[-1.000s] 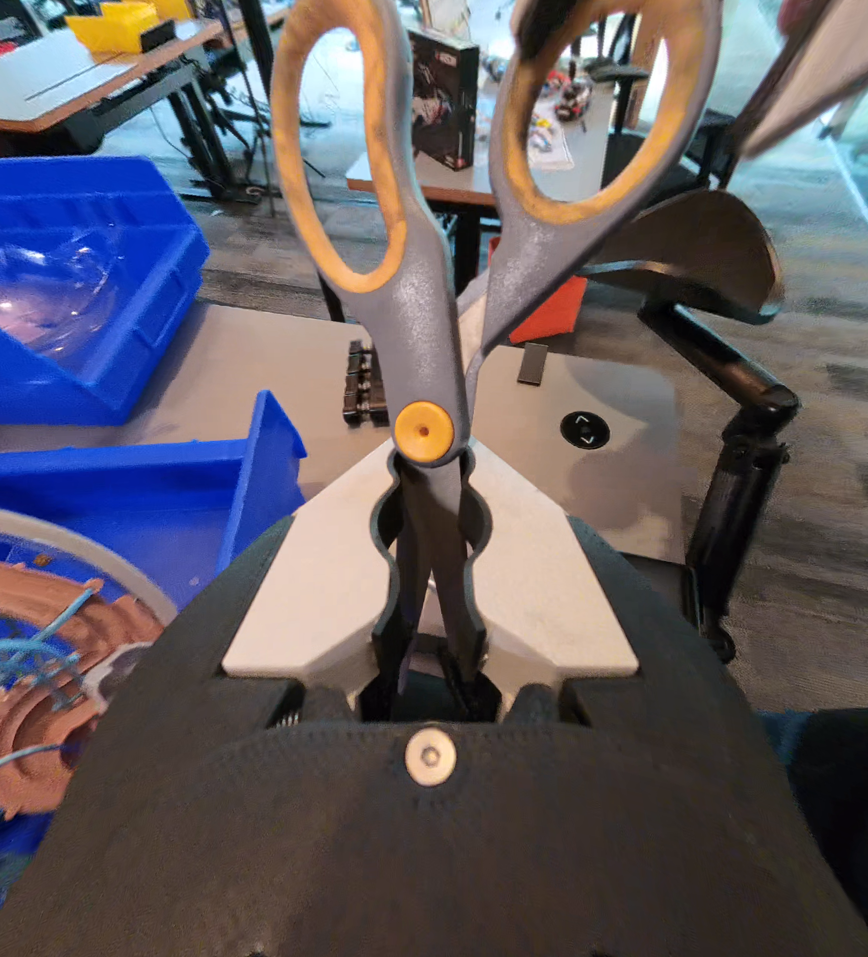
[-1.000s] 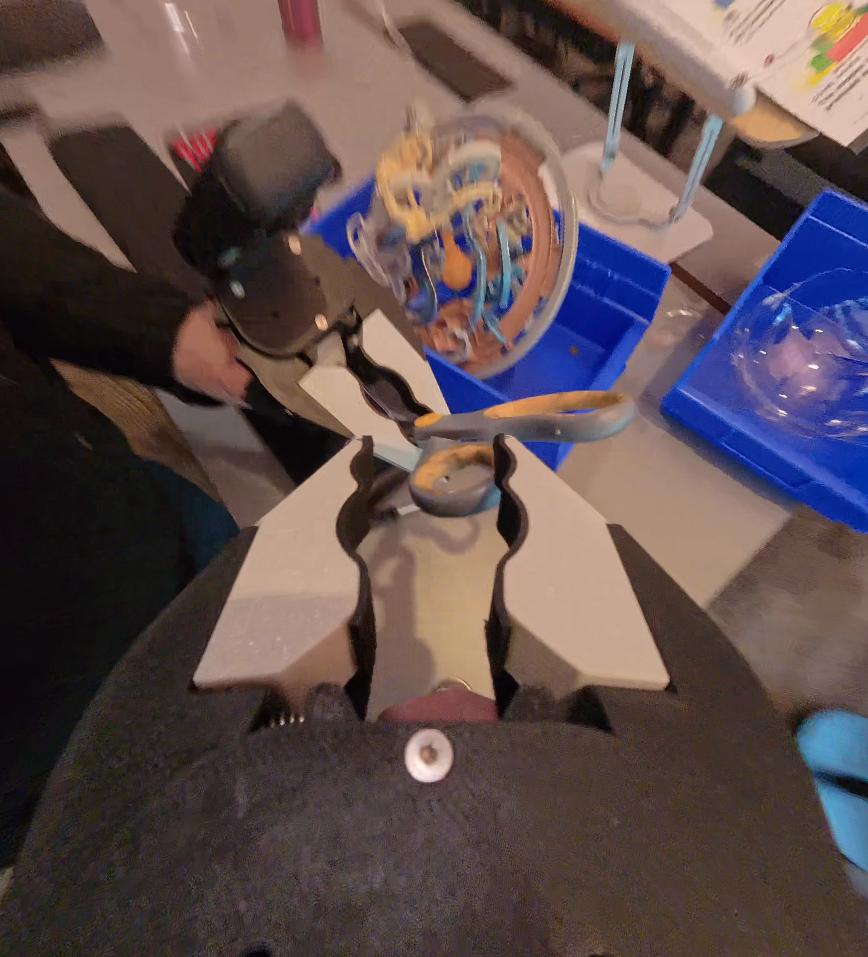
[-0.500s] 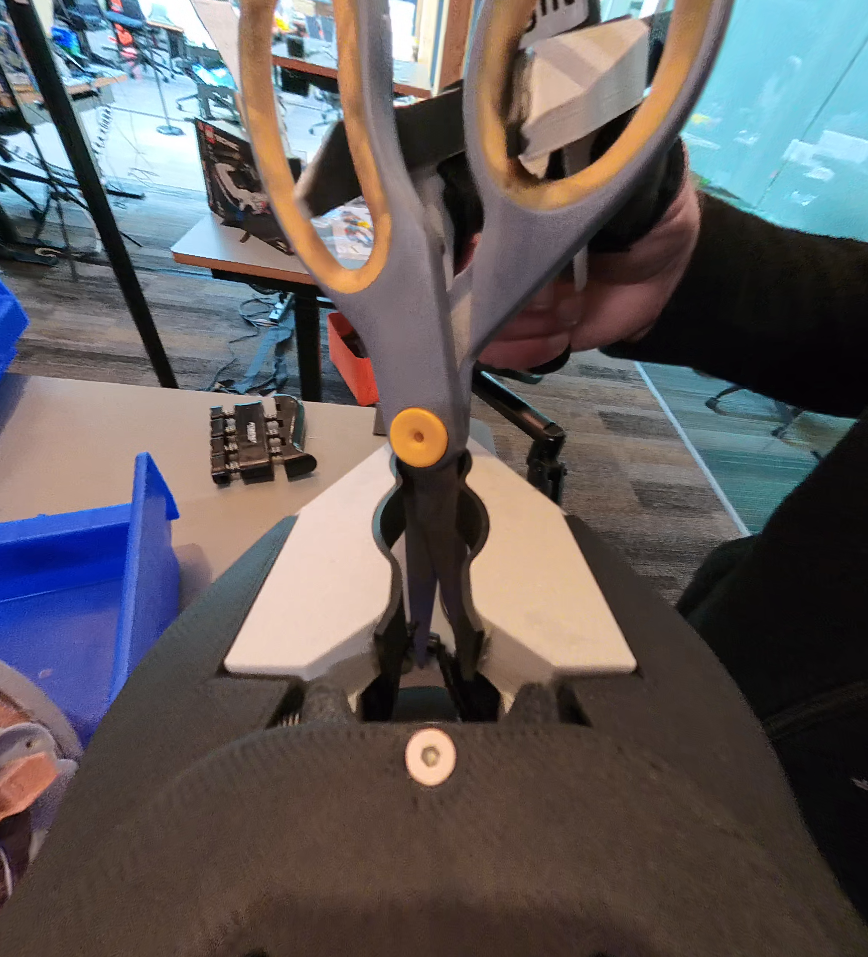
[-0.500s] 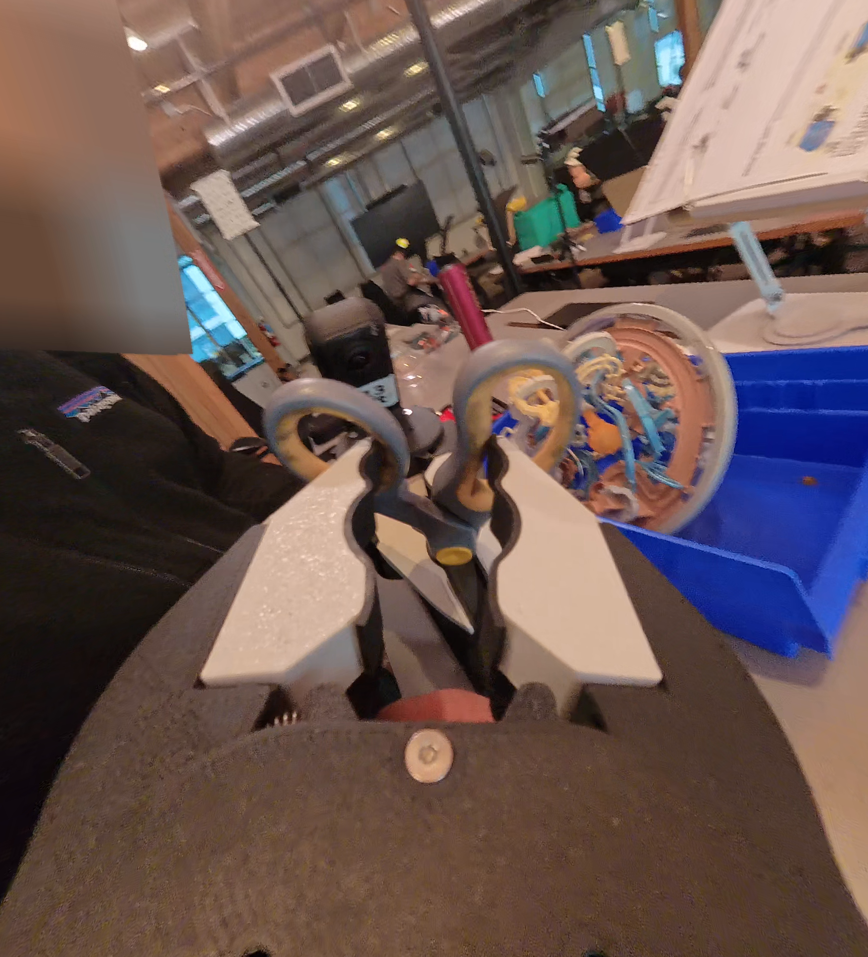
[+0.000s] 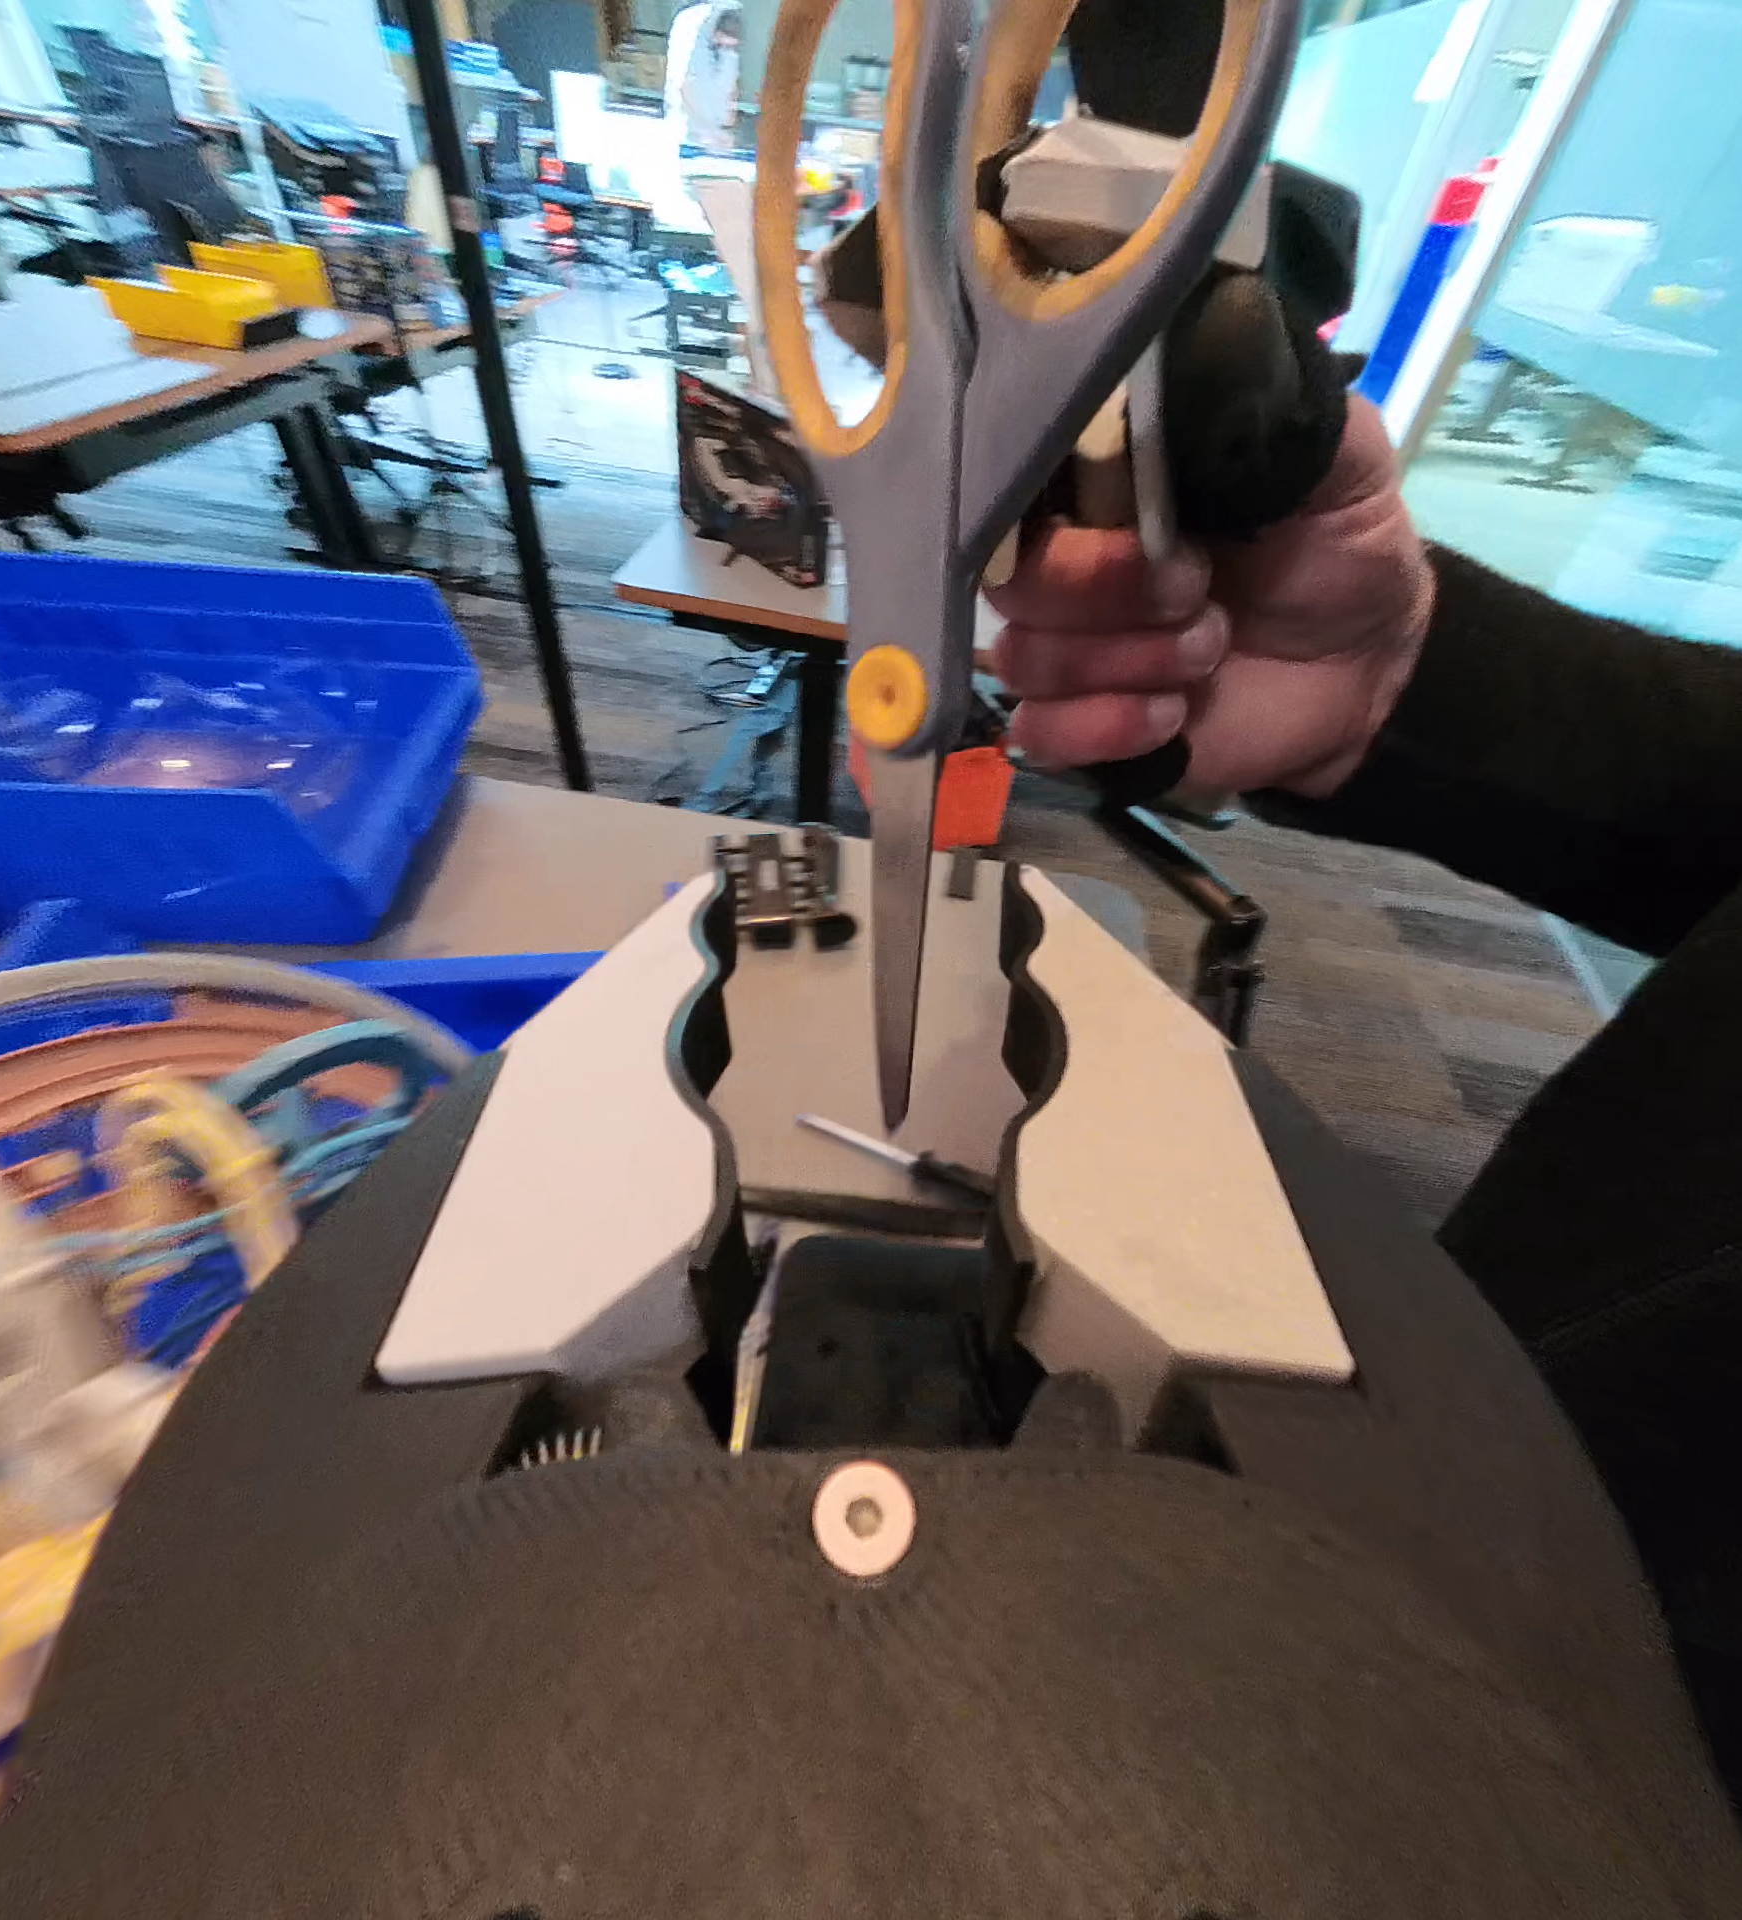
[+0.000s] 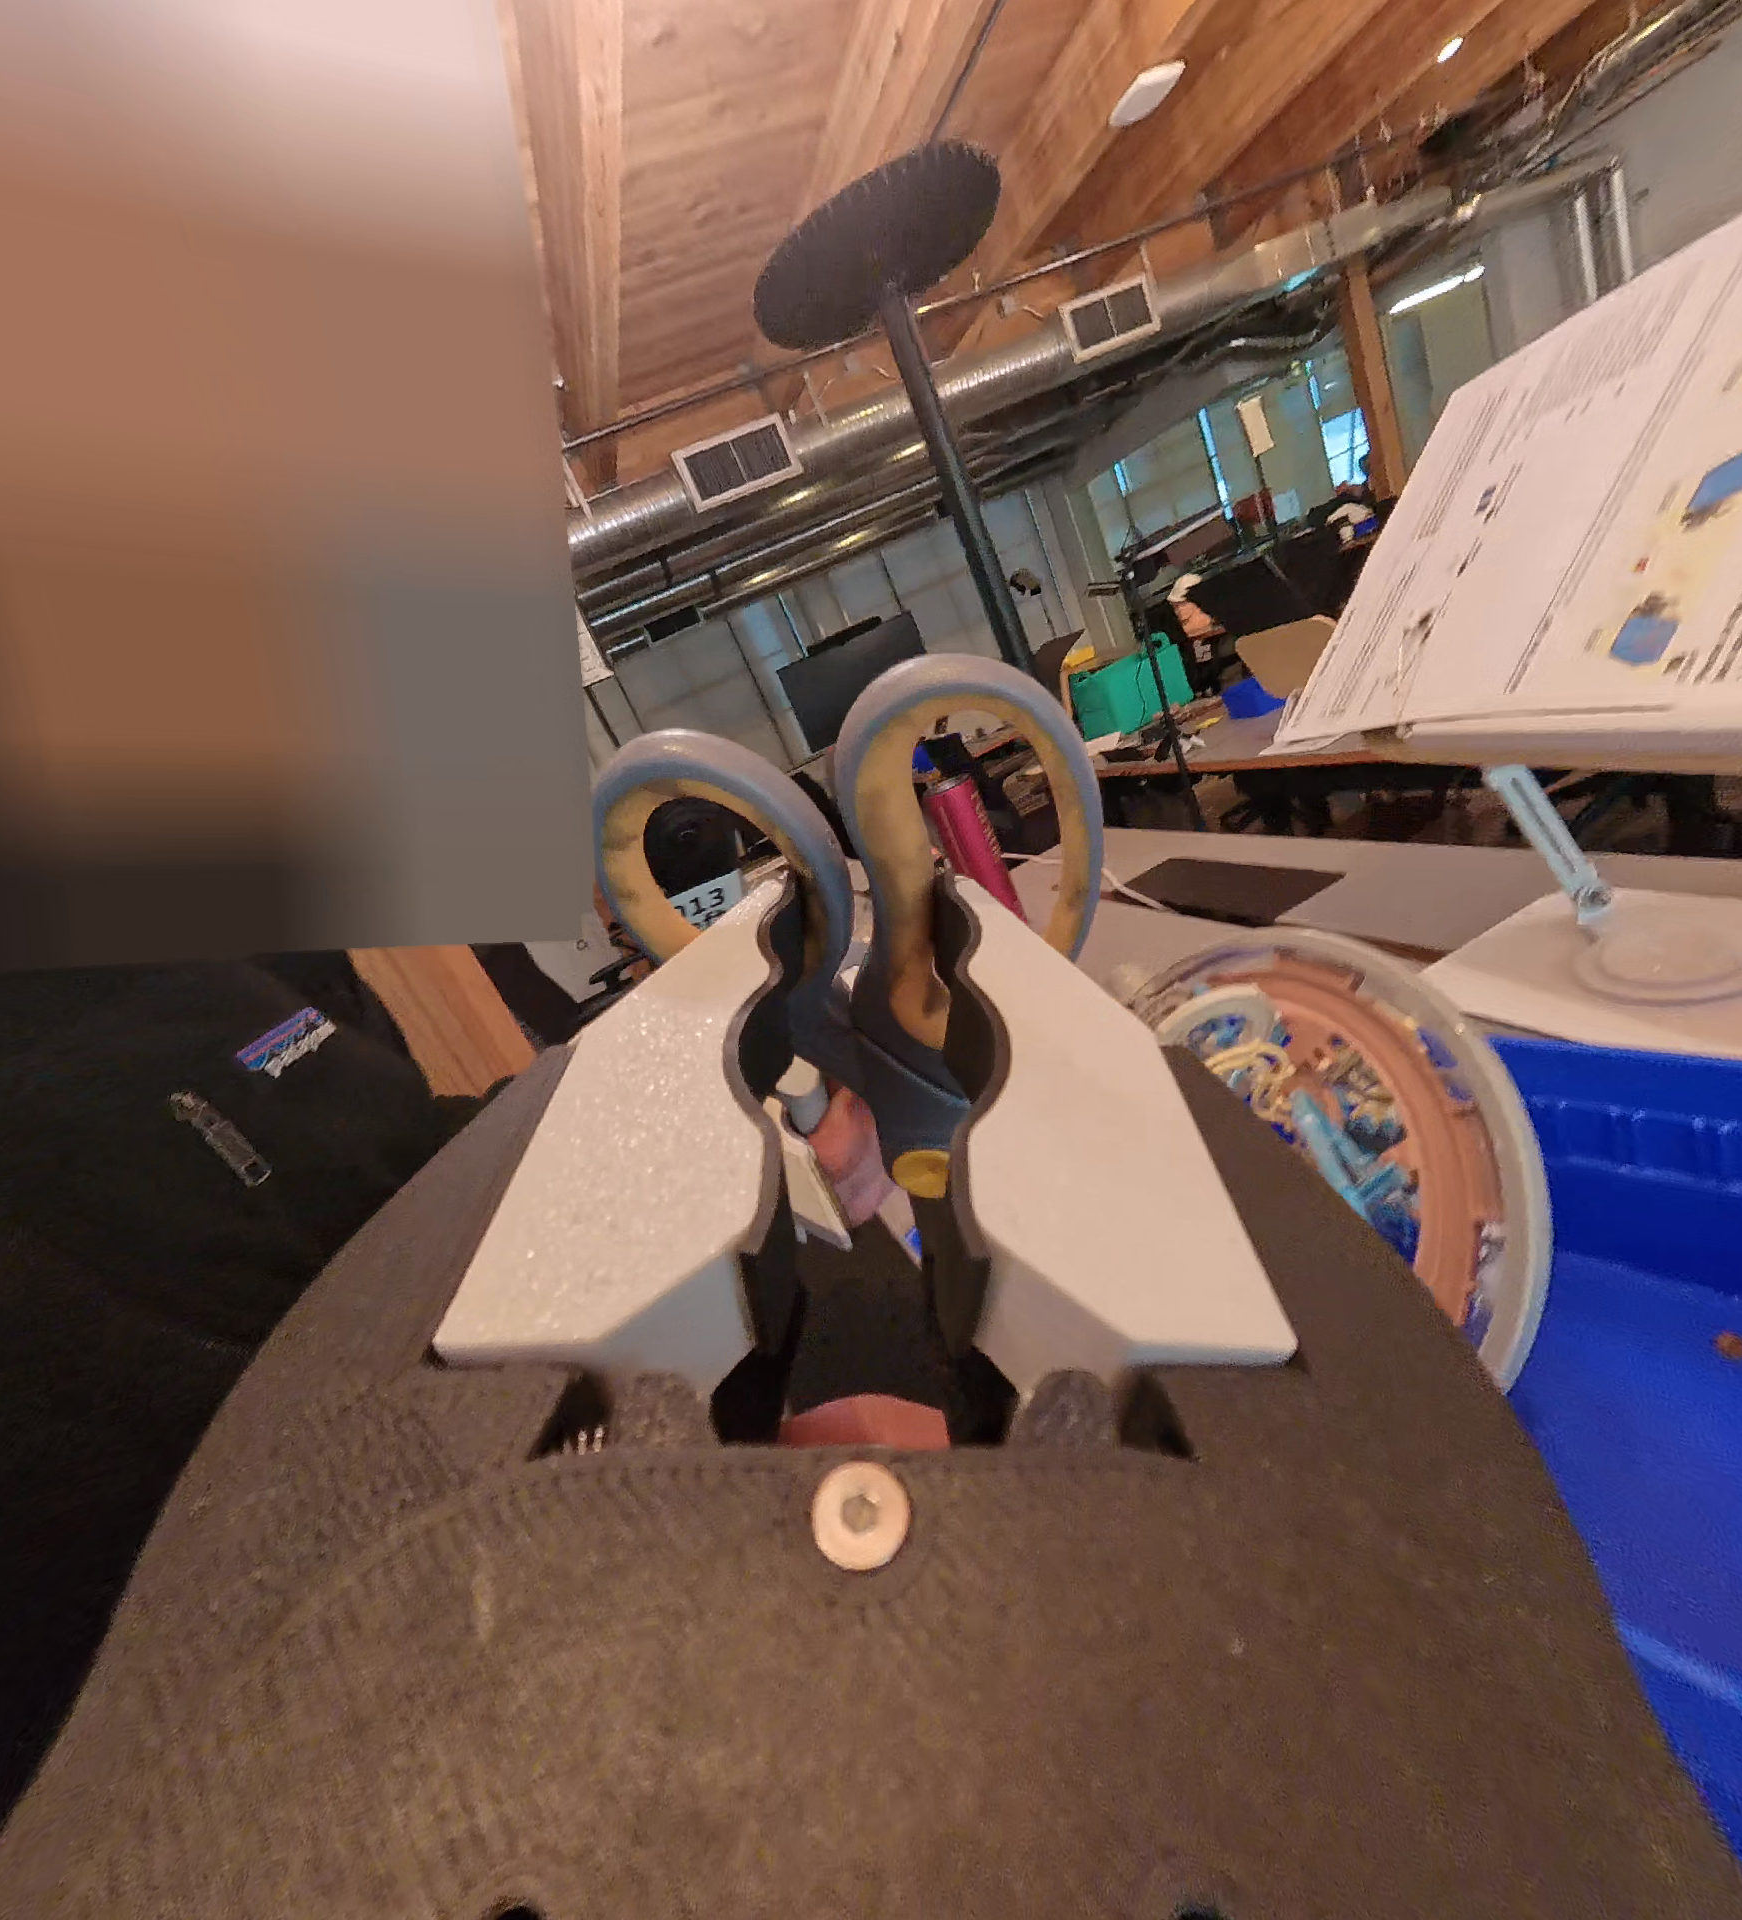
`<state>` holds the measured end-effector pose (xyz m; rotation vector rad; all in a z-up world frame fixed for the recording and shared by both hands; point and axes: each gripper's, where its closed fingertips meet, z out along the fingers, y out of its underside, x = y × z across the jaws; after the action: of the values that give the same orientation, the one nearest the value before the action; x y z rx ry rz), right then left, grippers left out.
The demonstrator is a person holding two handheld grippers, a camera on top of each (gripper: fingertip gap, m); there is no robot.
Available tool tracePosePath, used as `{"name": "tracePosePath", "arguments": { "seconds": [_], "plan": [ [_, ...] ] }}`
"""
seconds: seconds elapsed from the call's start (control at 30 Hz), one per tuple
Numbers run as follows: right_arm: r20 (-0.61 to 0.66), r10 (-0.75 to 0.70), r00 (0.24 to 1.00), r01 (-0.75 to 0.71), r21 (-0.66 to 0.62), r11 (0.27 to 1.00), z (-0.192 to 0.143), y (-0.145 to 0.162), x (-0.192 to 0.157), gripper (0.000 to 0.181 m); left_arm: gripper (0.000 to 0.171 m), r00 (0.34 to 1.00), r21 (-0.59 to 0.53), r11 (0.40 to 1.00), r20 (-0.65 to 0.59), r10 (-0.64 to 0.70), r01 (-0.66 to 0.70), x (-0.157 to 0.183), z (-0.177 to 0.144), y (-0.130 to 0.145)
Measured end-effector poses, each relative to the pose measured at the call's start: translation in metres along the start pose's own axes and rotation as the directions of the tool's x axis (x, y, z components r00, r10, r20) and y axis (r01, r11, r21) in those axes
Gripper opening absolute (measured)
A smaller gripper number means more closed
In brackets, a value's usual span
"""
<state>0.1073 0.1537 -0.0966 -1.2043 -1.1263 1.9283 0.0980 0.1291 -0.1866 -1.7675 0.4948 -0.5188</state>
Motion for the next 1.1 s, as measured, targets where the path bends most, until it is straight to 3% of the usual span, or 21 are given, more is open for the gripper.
{"name": "tracePosePath", "arguments": {
  "seconds": [0.1, 0.23, 0.37, 0.47, 0.7, 0.87, 0.97, 1.1],
  "plan": [
    [-0.01, -0.036, 0.999, 0.036, 0.016, 0.999, 0.016, -0.021, 0.013, 0.021, 0.058, 0.988, -0.046, 0.997, 0.142, 0.063, -0.058, -0.049, -0.039, -0.004],
    [-0.034, -0.036, 0.999, 0.038, 0.063, 0.997, 0.043, -0.046, 0.037, 0.022, 0.083, 0.966, -0.122, 0.992, 0.25, 0.074, -0.044, -0.117, -0.08, 0.003],
    [-0.049, -0.02, 0.999, 0.024, 0.079, 0.997, 0.079, -0.055, 0.062, 0.021, 0.111, 0.971, -0.248, 0.968, 0.238, 0.032, 0.029, -0.162, -0.091, 0.039],
    [-0.043, -0.013, 0.999, 0.017, 0.082, 0.996, 0.108, -0.053, 0.077, 0.022, 0.119, 0.988, -0.323, 0.94, 0.138, -0.071, 0.113, -0.164, -0.086, 0.068],
    [-0.078, 0.065, 0.995, -0.054, 0.133, 0.99, 0.147, -0.043, 0.113, 0.022, 0.118, 0.992, -0.341, 0.933, 0.079, -0.097, 0.118, -0.162, -0.08, 0.084],
    [-0.081, 0.092, 0.992, -0.08, 0.145, 0.986, 0.161, -0.047, 0.124, 0.022, 0.099, 0.992, -0.329, 0.938, 0.092, -0.088, 0.114, -0.152, -0.078, 0.082],
    [-0.06, 0.109, 0.992, -0.099, 0.153, 0.983, 0.168, -0.051, 0.126, 0.022, 0.1, 0.986, -0.238, 0.96, 0.109, -0.123, 0.146, -0.162, -0.09, 0.06],
    [-0.009, 0.121, 0.993, -0.119, 0.147, 0.982, 0.183, -0.054, 0.12, 0.022, 0.072, 0.995, -0.117, 0.99, 0.069, -0.074, 0.082, -0.17, -0.092, 0.009]
  ]
}}
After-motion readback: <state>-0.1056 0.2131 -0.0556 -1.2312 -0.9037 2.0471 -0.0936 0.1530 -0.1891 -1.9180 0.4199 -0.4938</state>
